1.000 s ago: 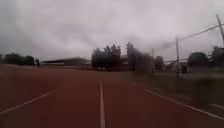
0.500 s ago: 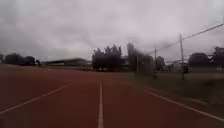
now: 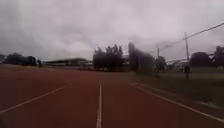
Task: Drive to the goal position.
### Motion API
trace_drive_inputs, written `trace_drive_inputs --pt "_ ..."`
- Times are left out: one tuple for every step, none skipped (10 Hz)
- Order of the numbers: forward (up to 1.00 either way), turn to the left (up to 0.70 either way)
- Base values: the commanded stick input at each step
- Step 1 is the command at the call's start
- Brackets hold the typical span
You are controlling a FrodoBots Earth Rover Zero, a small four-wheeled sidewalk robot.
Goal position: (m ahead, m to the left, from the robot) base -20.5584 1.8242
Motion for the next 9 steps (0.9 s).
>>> trace_drive_inputs --pt "0.70 0.00" --pt "0.70 0.00" --pt "0.70 0.00" --pt "0.70 0.00" --pt "0.70 0.00" --pt "0.70 0.00" --pt "0.70 0.00" --pt "0.70 0.00" --pt "0.70 0.00"
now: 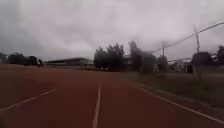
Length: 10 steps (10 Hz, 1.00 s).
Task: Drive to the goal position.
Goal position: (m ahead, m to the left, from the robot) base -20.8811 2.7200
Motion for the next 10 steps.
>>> trace_drive_inputs --pt "0.70 0.00" --pt "0.70 0.00" --pt "0.70 0.00" --pt "0.70 0.00" --pt "0.70 0.00" --pt "0.70 0.00" --pt "0.70 0.00" --pt "0.70 0.00" --pt "0.70 0.00" --pt "0.70 0.00"
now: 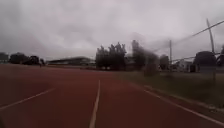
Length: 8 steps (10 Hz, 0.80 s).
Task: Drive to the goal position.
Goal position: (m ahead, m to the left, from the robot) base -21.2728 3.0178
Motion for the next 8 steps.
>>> trace_drive_inputs --pt "0.70 0.00" --pt "0.70 0.00" --pt "0.70 0.00" --pt "0.70 0.00" --pt "0.70 0.00" --pt "0.70 0.00" --pt "0.70 0.00" --pt "0.70 0.00"
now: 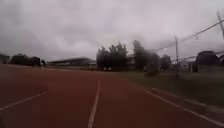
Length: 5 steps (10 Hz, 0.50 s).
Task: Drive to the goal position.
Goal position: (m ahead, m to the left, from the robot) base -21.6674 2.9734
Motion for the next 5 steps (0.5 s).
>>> trace_drive_inputs --pt "0.70 0.00" --pt "0.70 0.00" --pt "0.70 0.00" --pt "0.70 0.00" --pt "0.70 0.00"
